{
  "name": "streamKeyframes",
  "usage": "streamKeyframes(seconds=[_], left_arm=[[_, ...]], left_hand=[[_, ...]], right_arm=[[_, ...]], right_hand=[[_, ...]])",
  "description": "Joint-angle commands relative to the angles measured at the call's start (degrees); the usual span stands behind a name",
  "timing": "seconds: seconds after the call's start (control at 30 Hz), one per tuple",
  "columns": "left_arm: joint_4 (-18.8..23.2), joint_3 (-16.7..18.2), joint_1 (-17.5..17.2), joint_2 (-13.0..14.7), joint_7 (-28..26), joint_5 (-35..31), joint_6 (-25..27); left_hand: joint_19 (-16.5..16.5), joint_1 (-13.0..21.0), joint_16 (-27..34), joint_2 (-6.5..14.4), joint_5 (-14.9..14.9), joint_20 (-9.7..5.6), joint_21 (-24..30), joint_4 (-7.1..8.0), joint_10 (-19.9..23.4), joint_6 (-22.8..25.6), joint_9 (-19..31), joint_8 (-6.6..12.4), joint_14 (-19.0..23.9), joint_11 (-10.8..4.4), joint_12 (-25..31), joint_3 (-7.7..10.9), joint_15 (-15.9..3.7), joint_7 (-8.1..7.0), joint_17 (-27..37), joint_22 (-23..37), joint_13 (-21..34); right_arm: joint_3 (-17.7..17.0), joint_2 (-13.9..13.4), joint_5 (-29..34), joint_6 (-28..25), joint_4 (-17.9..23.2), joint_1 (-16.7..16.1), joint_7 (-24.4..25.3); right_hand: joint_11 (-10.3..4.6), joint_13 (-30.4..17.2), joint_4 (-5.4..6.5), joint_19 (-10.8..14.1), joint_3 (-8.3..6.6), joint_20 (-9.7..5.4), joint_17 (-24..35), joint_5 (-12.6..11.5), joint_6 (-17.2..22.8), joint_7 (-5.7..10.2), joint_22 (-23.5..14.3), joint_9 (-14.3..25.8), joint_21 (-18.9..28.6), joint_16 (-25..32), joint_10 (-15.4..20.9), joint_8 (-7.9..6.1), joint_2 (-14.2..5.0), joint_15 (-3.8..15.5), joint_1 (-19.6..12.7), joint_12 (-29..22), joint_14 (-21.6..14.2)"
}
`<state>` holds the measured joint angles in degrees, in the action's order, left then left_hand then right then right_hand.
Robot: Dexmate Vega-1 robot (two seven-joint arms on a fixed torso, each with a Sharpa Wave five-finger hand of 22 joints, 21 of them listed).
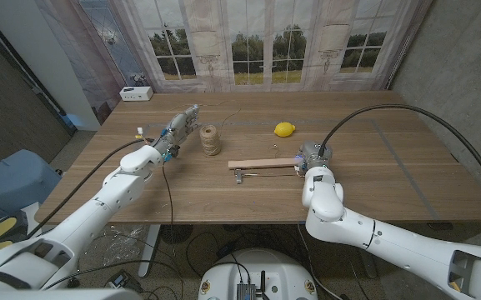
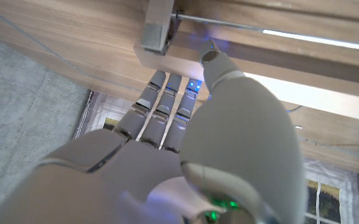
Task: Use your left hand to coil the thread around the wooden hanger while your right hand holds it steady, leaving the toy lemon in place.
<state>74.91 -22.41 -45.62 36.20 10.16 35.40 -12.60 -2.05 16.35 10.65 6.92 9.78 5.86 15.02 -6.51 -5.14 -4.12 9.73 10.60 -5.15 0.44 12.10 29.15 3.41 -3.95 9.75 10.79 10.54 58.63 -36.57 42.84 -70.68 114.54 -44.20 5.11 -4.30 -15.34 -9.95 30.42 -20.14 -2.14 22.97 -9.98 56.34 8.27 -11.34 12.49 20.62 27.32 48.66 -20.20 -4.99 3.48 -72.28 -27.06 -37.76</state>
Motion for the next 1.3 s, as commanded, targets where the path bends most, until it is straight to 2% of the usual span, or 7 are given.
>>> streamKeyframes(seconds=[0.03,0.1,0.2,0.53,0.73,1.0,1.3], left_arm=[[5.8,-1.4,-0.5,4.3,-4.2,-5.5,4.1],[7.4,-1.8,-0.5,5.4,-4.9,-6.7,5.7],[11.0,-2.6,-0.6,7.7,-7.7,-10.0,9.7],[22.3,-6.0,1.4,13.3,-12.8,-19.9,25.8],[25.3,-8.4,3.4,14.2,-12.8,-24.4,31.0],[28.5,-11.8,6.0,14.8,-11.9,-31.1,36.4],[32.4,-15.8,8.7,15.3,-9.6,-38.8,43.0]], left_hand=[[1.0,0.6,1.3,-1.2,0.1,1.31,0.2,-1.24,1.6,2.1,0.3,0.69,3.4,0.18,0.6,0.06,0.09,0.15,0.4,0.4,0.2],[1.4,0.8,1.7,-1.8,0.1,1.33,0.4,-1.69,2.6,2.9,0.3,0.72,5.4,0.35,0.9,-0.13,0.57,0.26,0.5,0.6,0.3],[2.3,1.3,2.6,-3.0,0.0,1.67,0.7,-2.39,4.1,4.1,0.4,0.89,9.1,0.17,1.4,-0.46,0.12,0.28,0.8,0.8,0.5],[6.8,4.4,3.8,-4.7,0.2,1.36,2.4,-3.57,8.0,7.9,0.5,1.58,14.7,-0.02,2.4,-0.28,-2.88,-0.06,1.4,1.0,0.8],[7.7,5.5,3.7,-5.4,0.3,1.69,2.7,-3.82,8.5,8.3,0.6,1.58,15.0,-0.21,2.5,-0.29,-3.71,-0.79,1.4,1.0,0.9],[9.0,7.5,3.3,-7.4,0.6,2.62,3.1,-4.1,8.6,8.4,0.6,1.4,15.2,-0.44,2.3,-0.67,-3.98,-3.21,1.5,1.0,1.0],[11.5,11.0,3.5,-9.0,1.2,2.54,3.9,-4.1,9.6,8.6,0.7,1.31,16.8,-0.81,2.4,-0.69,-5.09,-4.82,1.6,0.9,1.1]], right_arm=[[-8.0,3.2,-4.9,4.8,-0.4,-7.0,18.5],[-8.8,3.7,-5.5,5.1,-0.5,-7.6,20.2],[-10.3,4.6,-6.6,6.1,-0.8,-8.7,23.1],[-12.9,5.5,-9.4,8.5,-0.8,-10.8,28.8],[-13.5,5.3,-10.6,8.8,-0.3,-11.6,30.4],[-14.3,4.9,-11.9,9.2,0.4,-12.7,31.9],[-15.1,4.1,-13.2,10.2,0.8,-13.5,33.0]], right_hand=[[-1.44,-5.8,0.15,0.5,0.37,-0.15,0.4,-0.5,2.9,-2.56,-0.1,0.2,0.5,0.2,6.7,-0.1,-2.96,10.08,-2.5,-5.0,-0.4],[-1.56,-6.0,0.2,0.5,0.49,-0.07,0.6,-0.5,2.9,-2.68,-0.1,0.2,0.6,0.2,6.7,-0.06,-2.94,10.08,-2.7,-5.2,-0.5],[-1.67,-6.1,0.27,0.5,0.6,0.01,0.8,-0.5,2.9,-2.71,-0.1,0.2,0.7,0.3,6.8,-0.05,-2.94,10.07,-2.8,-5.4,-0.6],[-1.62,-6.5,0.39,0.5,0.93,0.28,1.4,-0.5,2.8,-2.68,-0.2,0.3,0.9,0.4,6.7,0.04,-2.9,10.07,-3.1,-5.7,-1.0],[-1.63,-6.4,0.45,0.4,1.05,0.33,1.6,-0.6,2.9,-2.75,-0.2,0.3,1.0,0.3,6.6,0.06,-2.93,10.08,-3.3,-5.8,-1.1],[-1.65,-6.4,0.56,0.3,1.28,0.31,1.9,-0.6,2.9,-2.75,-0.2,0.3,1.1,0.1,6.6,0.11,-2.95,10.08,-3.5,-5.9,-1.0],[-1.58,-6.2,0.65,0.3,1.49,0.29,2.0,-0.6,2.9,-2.74,-0.2,0.4,1.3,-0.1,6.6,0.15,-2.99,10.1,-3.7,-6.0,-1.1]])
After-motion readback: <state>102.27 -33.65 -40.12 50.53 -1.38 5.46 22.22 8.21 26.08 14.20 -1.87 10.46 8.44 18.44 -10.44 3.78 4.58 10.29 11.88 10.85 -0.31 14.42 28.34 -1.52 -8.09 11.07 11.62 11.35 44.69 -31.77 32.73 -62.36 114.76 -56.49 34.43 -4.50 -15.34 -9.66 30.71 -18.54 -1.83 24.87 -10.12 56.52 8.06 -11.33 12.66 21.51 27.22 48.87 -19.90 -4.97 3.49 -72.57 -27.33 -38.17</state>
